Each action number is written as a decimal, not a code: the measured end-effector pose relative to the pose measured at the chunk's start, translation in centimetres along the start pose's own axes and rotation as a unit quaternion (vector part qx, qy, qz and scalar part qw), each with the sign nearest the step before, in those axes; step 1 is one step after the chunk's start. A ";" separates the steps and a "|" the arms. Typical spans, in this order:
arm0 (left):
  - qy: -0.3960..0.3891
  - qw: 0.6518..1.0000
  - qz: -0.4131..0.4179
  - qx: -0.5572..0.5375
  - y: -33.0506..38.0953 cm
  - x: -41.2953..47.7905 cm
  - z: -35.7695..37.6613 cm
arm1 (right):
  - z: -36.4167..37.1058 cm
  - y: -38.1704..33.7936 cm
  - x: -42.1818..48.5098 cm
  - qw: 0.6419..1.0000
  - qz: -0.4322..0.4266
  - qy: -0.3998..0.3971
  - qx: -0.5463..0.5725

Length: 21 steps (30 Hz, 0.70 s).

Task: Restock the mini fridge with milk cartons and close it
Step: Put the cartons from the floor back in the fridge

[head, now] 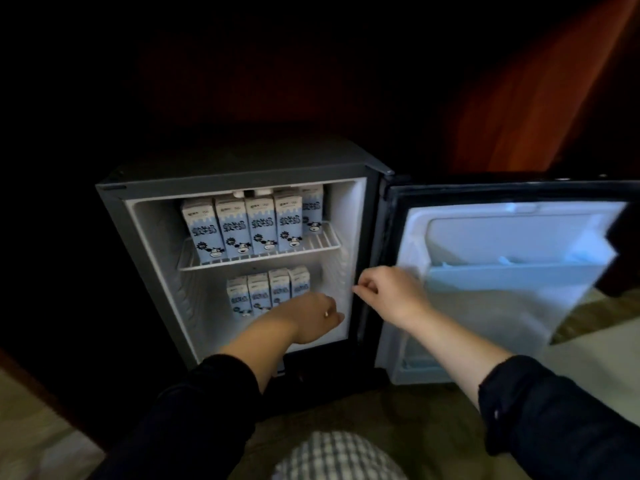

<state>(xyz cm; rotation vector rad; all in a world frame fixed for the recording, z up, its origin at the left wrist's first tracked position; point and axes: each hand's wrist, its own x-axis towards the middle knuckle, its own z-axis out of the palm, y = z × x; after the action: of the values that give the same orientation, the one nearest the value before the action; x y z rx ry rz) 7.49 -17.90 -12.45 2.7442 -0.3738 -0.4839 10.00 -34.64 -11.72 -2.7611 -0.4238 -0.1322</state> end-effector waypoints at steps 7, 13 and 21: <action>-0.053 0.995 0.058 0.066 9.4 1.5 4.7 | -0.8 9.2 -8.4 0.992 0.067 -0.093 -0.045; -0.120 0.983 0.091 0.106 14.6 3.0 10.9 | 1.4 16.8 -15.8 0.978 0.138 -0.151 -0.034; -0.206 0.977 0.040 0.028 16.5 4.6 22.3 | 6.9 21.9 -21.5 0.948 0.176 -0.258 -0.059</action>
<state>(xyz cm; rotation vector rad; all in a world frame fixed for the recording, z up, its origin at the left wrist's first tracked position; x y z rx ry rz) 0.16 -40.46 -27.64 2.6552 -0.6028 -1.0397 -3.46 -57.82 -28.23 -2.9120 -0.0347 0.6847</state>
